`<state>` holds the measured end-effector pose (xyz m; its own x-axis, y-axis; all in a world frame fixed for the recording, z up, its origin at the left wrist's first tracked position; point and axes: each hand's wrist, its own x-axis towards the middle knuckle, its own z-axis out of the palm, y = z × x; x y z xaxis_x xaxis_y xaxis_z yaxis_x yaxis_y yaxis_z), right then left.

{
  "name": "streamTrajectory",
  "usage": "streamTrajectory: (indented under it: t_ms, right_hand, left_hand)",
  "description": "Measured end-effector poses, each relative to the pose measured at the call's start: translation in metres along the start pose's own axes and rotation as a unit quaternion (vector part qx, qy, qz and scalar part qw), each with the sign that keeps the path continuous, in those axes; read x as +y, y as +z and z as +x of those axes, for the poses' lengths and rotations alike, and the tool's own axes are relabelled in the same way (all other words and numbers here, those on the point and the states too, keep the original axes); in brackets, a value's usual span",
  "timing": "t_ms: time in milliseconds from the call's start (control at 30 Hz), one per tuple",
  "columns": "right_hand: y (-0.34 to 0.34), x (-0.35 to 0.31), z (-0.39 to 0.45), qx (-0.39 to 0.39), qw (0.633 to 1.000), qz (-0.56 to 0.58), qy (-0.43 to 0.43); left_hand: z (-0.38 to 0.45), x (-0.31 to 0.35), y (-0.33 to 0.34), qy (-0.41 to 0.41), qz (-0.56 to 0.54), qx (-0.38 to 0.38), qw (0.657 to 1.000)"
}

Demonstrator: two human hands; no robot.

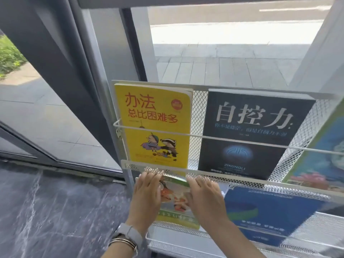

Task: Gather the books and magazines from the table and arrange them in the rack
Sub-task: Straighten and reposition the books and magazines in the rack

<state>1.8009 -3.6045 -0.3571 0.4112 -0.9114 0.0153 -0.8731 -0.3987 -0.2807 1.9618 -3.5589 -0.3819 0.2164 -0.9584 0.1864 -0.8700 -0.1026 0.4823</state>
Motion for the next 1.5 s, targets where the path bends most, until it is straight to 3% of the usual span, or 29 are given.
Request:
streamTrajectory:
  t_ms: [100, 200, 333, 467, 533, 600, 700, 767, 833, 867, 933, 1033, 1133, 1200, 1267, 1400, 1500]
  right_hand:
    - [-0.01, -0.011, -0.001, -0.015, 1.0, 0.013, -0.02]
    - [-0.025, -0.015, -0.009, -0.059, 0.996, 0.057, -0.016]
    - [-0.071, -0.002, -0.04, 0.004, 0.993, 0.117, 0.006]
    - [-0.134, 0.013, -0.073, 0.109, 0.951, 0.29, 0.023]
    - [-0.16, 0.016, -0.088, 0.143, 0.893, 0.421, 0.068]
    - [-0.172, 0.022, -0.102, 0.181, 0.81, 0.549, 0.101]
    - [-0.167, 0.02, -0.11, 0.255, 0.695, 0.651, 0.168]
    - [-0.155, 0.013, -0.114, 0.273, 0.622, 0.707, 0.195]
    - [-0.139, 0.005, -0.117, 0.252, 0.598, 0.732, 0.209]
    - [-0.131, 0.001, -0.118, 0.233, 0.603, 0.731, 0.221]
    - [-0.123, -0.001, -0.122, 0.166, 0.65, 0.697, 0.253]
    - [-0.121, 0.004, -0.118, 0.157, 0.729, 0.597, 0.296]
    - [-0.14, -0.002, -0.101, 0.16, 0.826, 0.498, 0.21]
    - [-0.148, -0.011, -0.082, 0.12, 0.849, 0.496, 0.139]
    - [-0.139, -0.014, -0.064, 0.101, 0.856, 0.496, 0.109]
    - [-0.099, -0.005, -0.042, 0.089, 0.924, 0.358, 0.1]
    - [-0.063, 0.002, -0.034, 0.061, 0.949, 0.286, 0.116]
  left_hand:
    - [-0.006, -0.002, -0.01, 0.004, -0.078, 0.014, 0.997]
    - [-0.022, 0.001, -0.028, -0.045, -0.146, 0.03, 0.988]
    - [-0.029, 0.007, -0.056, -0.143, -0.249, 0.055, 0.956]
    - [-0.03, 0.016, -0.075, -0.234, -0.342, -0.014, 0.91]
    - [-0.03, 0.026, -0.079, -0.269, -0.383, -0.054, 0.882]
    - [-0.034, 0.037, -0.081, -0.296, -0.433, -0.096, 0.846]
    - [-0.038, 0.059, -0.091, -0.33, -0.61, -0.128, 0.709]
    - [-0.035, 0.074, -0.101, -0.291, -0.686, -0.122, 0.655]
    - [-0.027, 0.081, -0.116, -0.247, -0.73, -0.088, 0.631]
    - [-0.024, 0.084, -0.128, -0.227, -0.74, -0.076, 0.629]
    - [-0.015, 0.083, -0.149, -0.179, -0.736, -0.046, 0.651]
    - [-0.008, 0.074, -0.179, -0.086, -0.655, -0.039, 0.749]
    - [0.002, 0.072, -0.199, 0.003, -0.557, -0.063, 0.828]
    - [0.007, 0.069, -0.2, 0.044, -0.493, -0.093, 0.864]
    - [0.011, 0.058, -0.192, 0.058, -0.452, -0.107, 0.884]
    - [0.016, 0.022, -0.156, 0.051, -0.4, -0.093, 0.91]
    - [0.019, -0.005, -0.122, 0.02, -0.389, -0.102, 0.915]
